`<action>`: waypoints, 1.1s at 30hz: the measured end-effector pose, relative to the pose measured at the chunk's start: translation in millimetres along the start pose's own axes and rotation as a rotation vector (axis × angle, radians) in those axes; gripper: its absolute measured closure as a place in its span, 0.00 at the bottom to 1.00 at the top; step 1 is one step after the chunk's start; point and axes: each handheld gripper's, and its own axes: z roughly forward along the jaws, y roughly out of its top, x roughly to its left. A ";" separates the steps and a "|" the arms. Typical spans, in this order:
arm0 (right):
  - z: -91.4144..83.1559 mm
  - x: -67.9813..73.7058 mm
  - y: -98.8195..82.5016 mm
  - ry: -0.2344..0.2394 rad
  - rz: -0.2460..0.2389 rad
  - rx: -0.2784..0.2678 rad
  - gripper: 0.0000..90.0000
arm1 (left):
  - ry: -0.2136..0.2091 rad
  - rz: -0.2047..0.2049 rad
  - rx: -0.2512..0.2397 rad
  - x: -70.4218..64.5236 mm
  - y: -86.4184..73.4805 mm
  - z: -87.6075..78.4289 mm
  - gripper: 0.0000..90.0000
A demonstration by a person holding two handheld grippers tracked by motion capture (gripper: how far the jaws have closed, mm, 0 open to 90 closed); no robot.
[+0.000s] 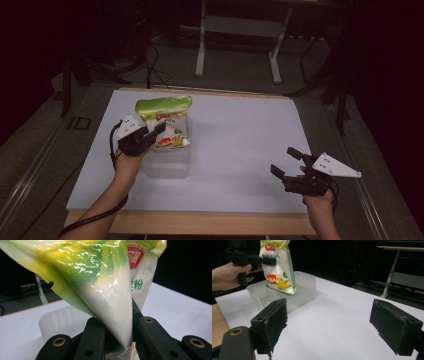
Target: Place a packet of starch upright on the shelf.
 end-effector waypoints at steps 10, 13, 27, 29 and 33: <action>-0.4 -1.2 -1.9 -0.001 0.004 -0.001 0.16 | -0.003 0.025 -0.015 2.5 -8.1 -1.2 0.91; -0.3 -2.4 -2.5 0.001 0.012 -0.002 0.16 | -0.032 0.029 0.002 7.8 -7.8 -0.5 0.91; 1.1 -2.2 -2.9 0.003 0.017 -0.001 0.16 | -0.104 0.118 0.091 18.7 -2.1 -1.3 0.92; 0.6 -2.3 -2.7 0.003 0.015 -0.001 0.16 | -0.127 0.127 0.094 19.8 -1.8 -3.7 0.92; -1.2 -4.3 -2.7 -0.002 0.024 -0.008 0.16 | -0.145 0.150 0.091 20.7 -1.2 -8.1 0.92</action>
